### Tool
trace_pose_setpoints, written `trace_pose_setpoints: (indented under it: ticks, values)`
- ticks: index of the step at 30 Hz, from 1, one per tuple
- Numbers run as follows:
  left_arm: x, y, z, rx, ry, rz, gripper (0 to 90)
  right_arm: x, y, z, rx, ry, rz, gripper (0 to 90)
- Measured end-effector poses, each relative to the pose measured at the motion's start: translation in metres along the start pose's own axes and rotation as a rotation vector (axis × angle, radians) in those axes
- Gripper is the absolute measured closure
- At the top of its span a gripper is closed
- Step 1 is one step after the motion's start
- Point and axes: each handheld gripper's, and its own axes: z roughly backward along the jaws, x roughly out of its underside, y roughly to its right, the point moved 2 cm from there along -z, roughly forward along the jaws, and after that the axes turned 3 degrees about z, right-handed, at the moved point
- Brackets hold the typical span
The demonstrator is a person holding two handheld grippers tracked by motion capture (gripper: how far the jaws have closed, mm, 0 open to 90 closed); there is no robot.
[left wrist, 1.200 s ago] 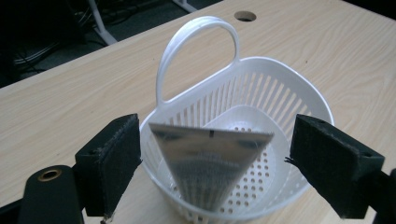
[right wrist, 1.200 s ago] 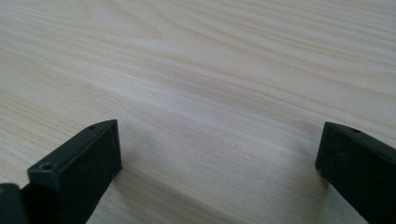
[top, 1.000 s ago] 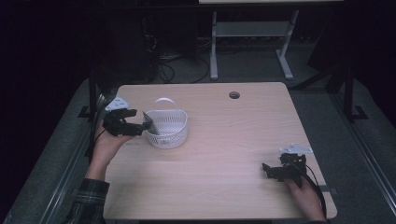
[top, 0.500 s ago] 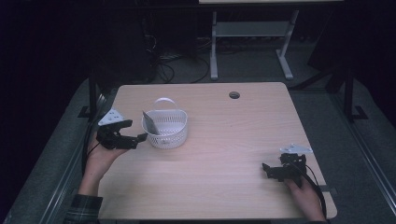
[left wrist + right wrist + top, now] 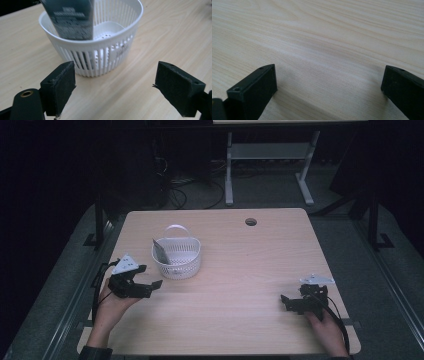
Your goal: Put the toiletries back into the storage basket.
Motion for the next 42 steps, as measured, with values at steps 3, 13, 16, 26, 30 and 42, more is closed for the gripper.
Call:
trace_pose_setpoints:
  ticks: [3,13,16,26,30,42]
  values:
    - [0.009,0.004,-0.003,0.001,-0.006,0.006,15.7,0.000,0.000,0.000,0.000,0.000,0.000,0.0]
    - [0.038,0.016,-0.011,0.012,-0.061,-0.011,15.7,0.000,0.000,0.000,0.000,0.001,-0.002,0.0]
    - [0.047,0.018,-0.014,0.017,-0.079,-0.011,15.7,0.000,0.000,0.000,0.000,0.000,-0.001,0.0]
    - [0.067,0.022,-0.021,0.024,-0.136,-0.005,15.6,0.000,0.000,0.000,0.000,0.000,-0.001,0.0]
    - [0.073,0.022,-0.026,0.016,-0.170,-0.012,14.4,0.000,0.000,0.000,0.000,0.000,-0.001,0.0]
    - [0.081,0.023,-0.029,0.011,-0.121,-0.014,13.1,0.000,0.000,0.000,0.000,0.000,-0.001,0.0]
